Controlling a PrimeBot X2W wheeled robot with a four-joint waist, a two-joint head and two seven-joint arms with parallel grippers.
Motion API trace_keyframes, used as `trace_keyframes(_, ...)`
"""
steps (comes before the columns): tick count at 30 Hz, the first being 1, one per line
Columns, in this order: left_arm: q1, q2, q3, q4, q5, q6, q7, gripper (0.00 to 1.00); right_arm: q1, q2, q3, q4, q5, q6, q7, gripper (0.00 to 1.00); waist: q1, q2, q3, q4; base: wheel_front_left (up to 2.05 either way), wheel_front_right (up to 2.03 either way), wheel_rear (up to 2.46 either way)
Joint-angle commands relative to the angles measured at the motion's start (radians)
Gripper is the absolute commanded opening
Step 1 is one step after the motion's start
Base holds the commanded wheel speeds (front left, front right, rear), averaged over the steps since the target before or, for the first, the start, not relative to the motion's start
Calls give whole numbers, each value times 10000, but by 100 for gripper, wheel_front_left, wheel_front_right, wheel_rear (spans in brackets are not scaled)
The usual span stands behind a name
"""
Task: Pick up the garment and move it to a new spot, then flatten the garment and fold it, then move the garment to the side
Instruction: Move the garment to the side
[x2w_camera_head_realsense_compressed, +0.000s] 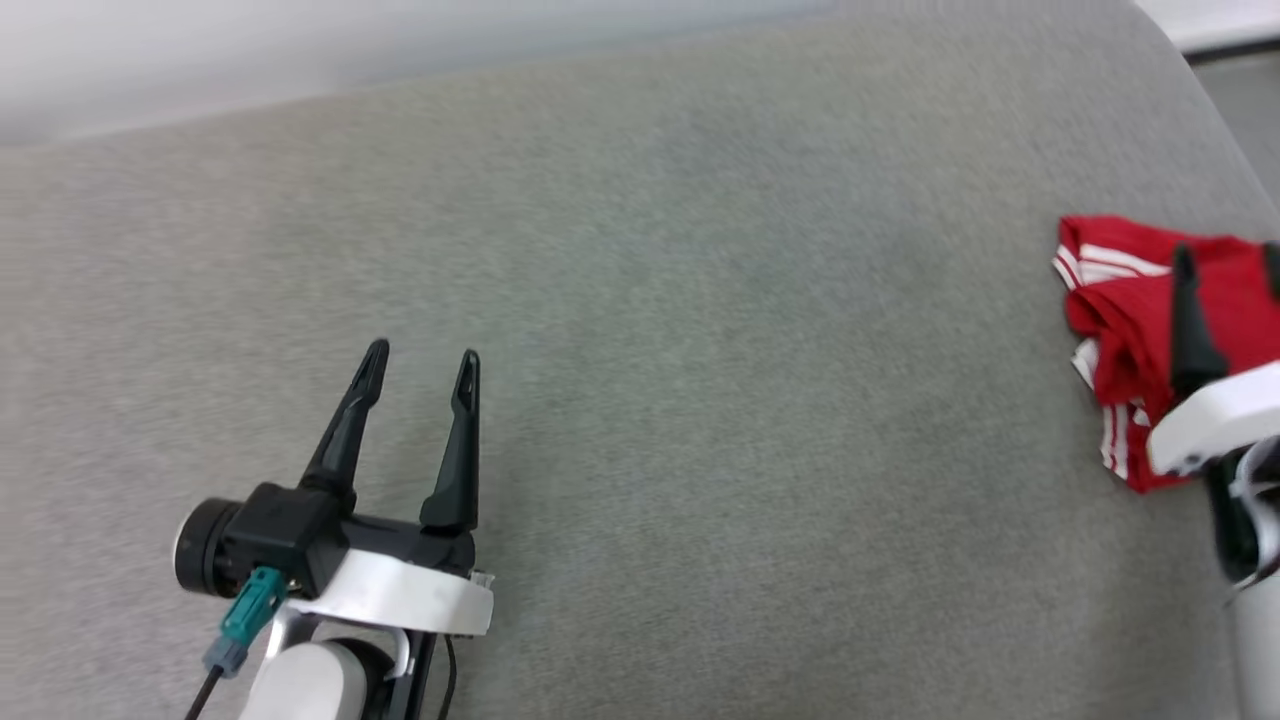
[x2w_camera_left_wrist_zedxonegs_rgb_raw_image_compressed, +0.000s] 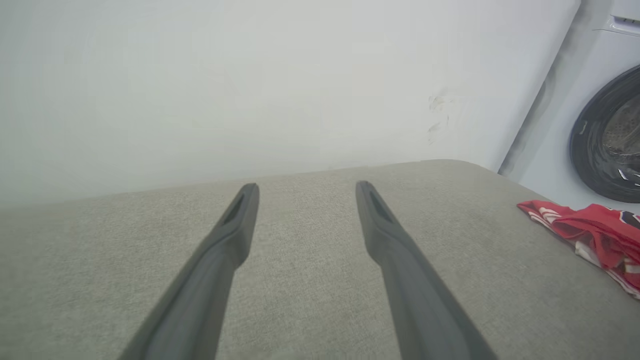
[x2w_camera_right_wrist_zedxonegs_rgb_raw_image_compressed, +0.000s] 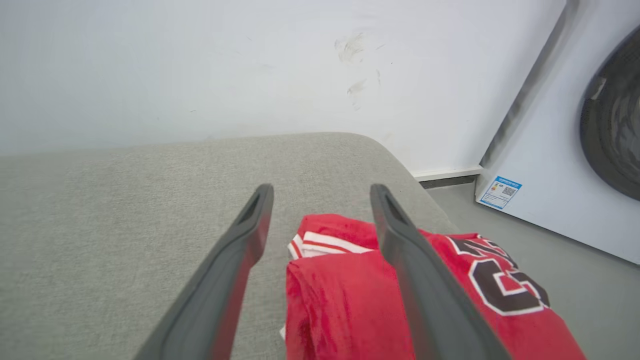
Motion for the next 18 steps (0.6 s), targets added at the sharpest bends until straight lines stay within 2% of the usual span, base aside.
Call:
trace_keyframes(1, 142, -37, 57, 76, -16, 62, -70, 100, 303, 102, 180, -245, 66, -7, -14, 100, 1, 0, -503, 501, 0, 0, 0)
trace_keyframes(4, 365, -126, 192, 297, -57, 168, -121, 100, 858, 269, 586, -799, 278, -9, 71, 100, 1, 0, -845, 822, 0, 0, 0)
trace_keyframes(5, 577, -184, 360, 550, -97, 262, -154, 100, 1343, 503, 1020, -1400, 381, -7, 226, 100, 1, 0, -1154, 1133, 0, 0, 0)
trace_keyframes(9, 951, -172, 636, 786, -24, 407, -183, 100, 2043, 750, 1401, -2252, 421, -7, 443, 100, 1, 0, -1548, 1459, 0, 0, 0)
trace_keyframes(18, 1900, -142, 1034, 808, 177, 431, -197, 100, 3823, 1011, 1731, -4026, 340, -7, 1185, 100, 1, 0, -2351, 1560, 0, 0, 0)
